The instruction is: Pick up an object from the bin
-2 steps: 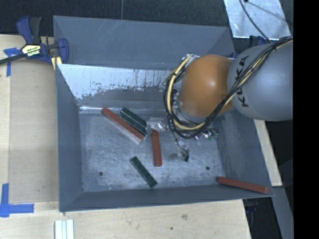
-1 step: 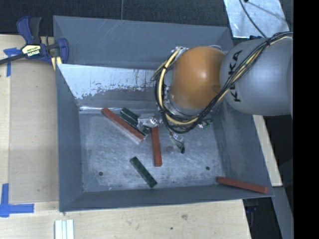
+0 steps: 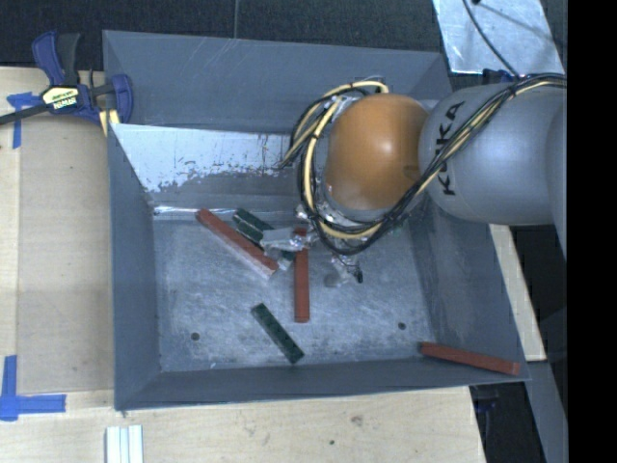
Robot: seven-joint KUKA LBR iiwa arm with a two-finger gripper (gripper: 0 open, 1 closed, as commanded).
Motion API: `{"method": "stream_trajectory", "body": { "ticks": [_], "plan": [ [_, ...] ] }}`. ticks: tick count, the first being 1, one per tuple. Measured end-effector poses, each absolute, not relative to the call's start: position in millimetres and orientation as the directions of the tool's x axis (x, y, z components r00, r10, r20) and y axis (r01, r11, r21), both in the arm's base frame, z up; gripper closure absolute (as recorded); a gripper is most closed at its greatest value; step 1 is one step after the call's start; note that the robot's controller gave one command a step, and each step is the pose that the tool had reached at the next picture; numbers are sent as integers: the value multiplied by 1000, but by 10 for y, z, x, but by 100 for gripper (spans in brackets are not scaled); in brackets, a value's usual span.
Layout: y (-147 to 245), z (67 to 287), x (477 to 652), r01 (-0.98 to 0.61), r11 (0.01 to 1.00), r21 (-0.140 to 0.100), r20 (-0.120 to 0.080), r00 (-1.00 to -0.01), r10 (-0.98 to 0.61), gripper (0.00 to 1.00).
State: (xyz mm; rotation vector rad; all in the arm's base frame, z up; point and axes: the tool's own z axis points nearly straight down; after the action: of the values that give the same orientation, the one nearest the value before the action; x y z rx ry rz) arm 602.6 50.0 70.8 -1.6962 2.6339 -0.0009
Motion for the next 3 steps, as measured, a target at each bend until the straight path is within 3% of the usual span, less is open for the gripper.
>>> {"method": "stream_trajectory", "body": {
  "ticks": [1, 2, 3],
  "plan": [
    [502, 719, 6040, -909, 417, -6, -7, -417, -909, 0],
    [498, 740, 6055, -908, 418, -8, -7, -418, -908, 100],
    [497, 1320, 6078, -907, 422, -8, -6, -422, -907, 100]
  ]
}}
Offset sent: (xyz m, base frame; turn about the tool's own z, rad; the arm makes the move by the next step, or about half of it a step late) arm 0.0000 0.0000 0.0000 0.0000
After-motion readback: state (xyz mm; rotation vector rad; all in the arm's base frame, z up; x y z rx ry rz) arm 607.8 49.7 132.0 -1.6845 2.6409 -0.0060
